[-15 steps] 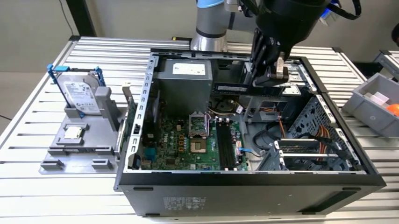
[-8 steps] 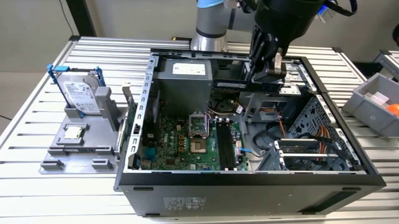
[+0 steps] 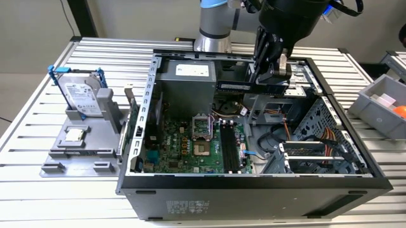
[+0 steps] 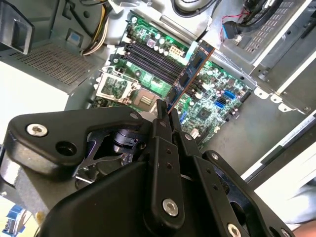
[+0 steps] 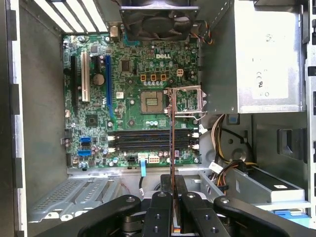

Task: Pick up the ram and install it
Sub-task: 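Pick up the ram and move it above insertion slot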

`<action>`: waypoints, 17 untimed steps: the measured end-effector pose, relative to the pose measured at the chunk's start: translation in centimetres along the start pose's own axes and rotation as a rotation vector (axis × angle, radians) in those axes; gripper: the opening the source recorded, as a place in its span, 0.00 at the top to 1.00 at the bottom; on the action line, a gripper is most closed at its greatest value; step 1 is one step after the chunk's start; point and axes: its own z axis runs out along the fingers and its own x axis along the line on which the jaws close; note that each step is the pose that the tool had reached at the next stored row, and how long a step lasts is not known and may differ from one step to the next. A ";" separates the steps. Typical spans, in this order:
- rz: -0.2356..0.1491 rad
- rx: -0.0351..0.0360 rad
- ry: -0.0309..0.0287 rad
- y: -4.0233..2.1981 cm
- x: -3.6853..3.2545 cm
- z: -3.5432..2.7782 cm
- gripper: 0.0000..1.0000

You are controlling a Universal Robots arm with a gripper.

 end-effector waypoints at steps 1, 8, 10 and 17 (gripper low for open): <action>0.000 0.0000 0.0001 0.00 0.00 0.00 1.00; 0.005 0.0003 0.0003 0.00 0.00 0.00 1.00; 0.013 0.0007 -0.0002 0.00 -0.01 0.01 1.00; 0.018 0.0009 -0.0003 0.00 -0.01 0.00 1.00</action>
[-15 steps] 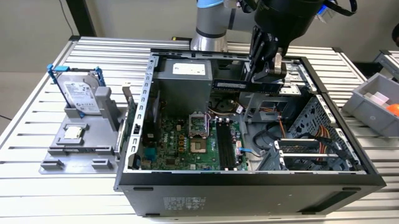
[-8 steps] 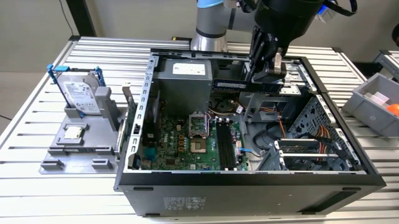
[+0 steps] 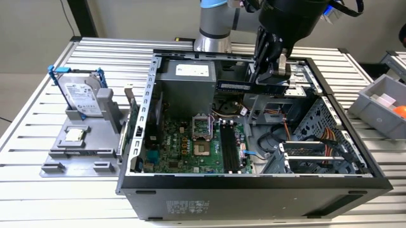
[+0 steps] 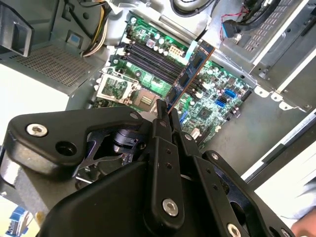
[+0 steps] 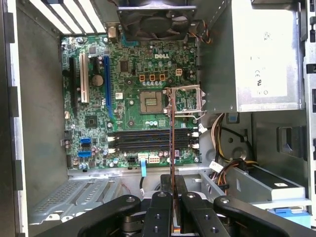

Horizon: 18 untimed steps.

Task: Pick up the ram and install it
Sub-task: 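Pick up the ram and move it above insertion slot, then insert the ram into the slot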

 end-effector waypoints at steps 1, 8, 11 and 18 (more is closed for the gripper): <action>0.001 0.0001 0.0000 0.00 0.00 0.00 1.00; 0.004 0.0002 -0.0002 0.00 0.00 0.00 1.00; 0.006 0.0003 -0.0003 0.00 0.00 0.00 1.00; 0.015 0.0007 -0.0008 0.00 0.00 0.00 1.00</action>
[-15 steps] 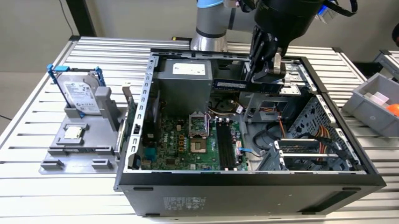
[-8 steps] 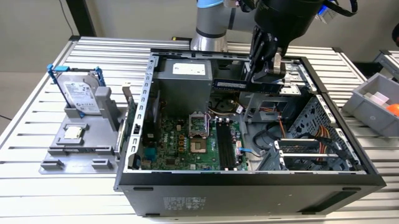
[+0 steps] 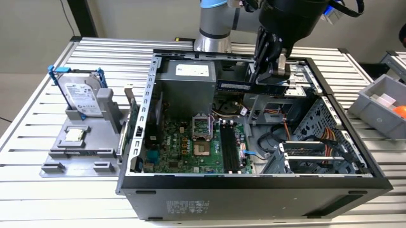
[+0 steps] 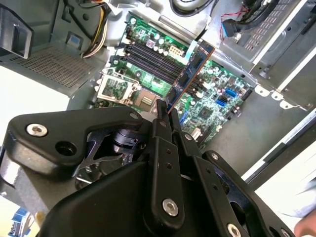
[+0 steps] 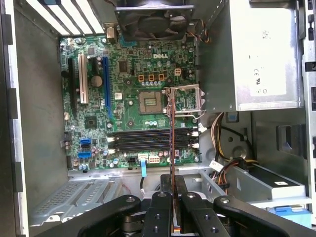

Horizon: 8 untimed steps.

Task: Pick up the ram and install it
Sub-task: 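Insert the ram into the slot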

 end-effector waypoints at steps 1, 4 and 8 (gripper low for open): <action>0.002 0.0001 -0.0001 0.00 0.00 0.00 1.00; 0.007 0.0003 -0.0003 0.00 0.00 0.00 1.00; 0.015 0.0007 -0.0007 0.00 0.00 0.00 1.00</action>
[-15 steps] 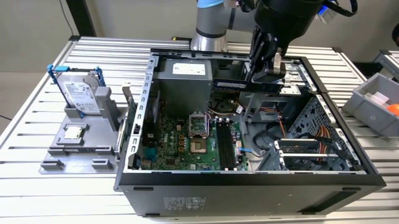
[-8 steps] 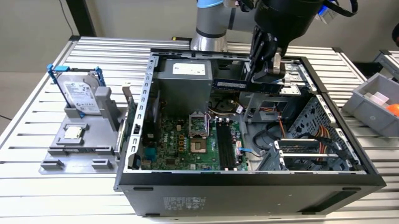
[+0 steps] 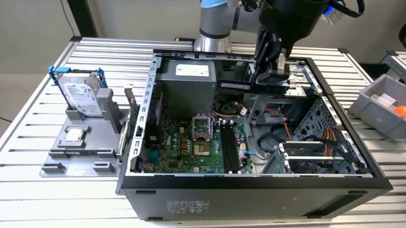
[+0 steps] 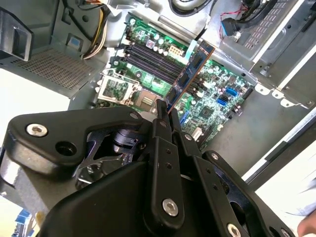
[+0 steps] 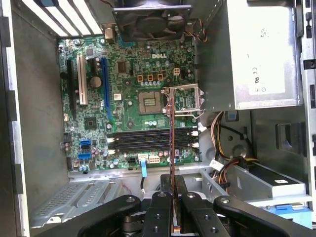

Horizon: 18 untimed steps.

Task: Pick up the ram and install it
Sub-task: 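Insert the ram into the slot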

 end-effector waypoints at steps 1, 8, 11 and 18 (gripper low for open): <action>0.002 0.0001 -0.0001 0.00 0.00 0.00 1.00; 0.017 0.0008 -0.0010 0.00 0.00 0.00 1.00; 0.023 0.0011 -0.0013 0.00 0.00 0.00 1.00; 0.035 0.0017 -0.0019 0.00 0.00 0.00 1.00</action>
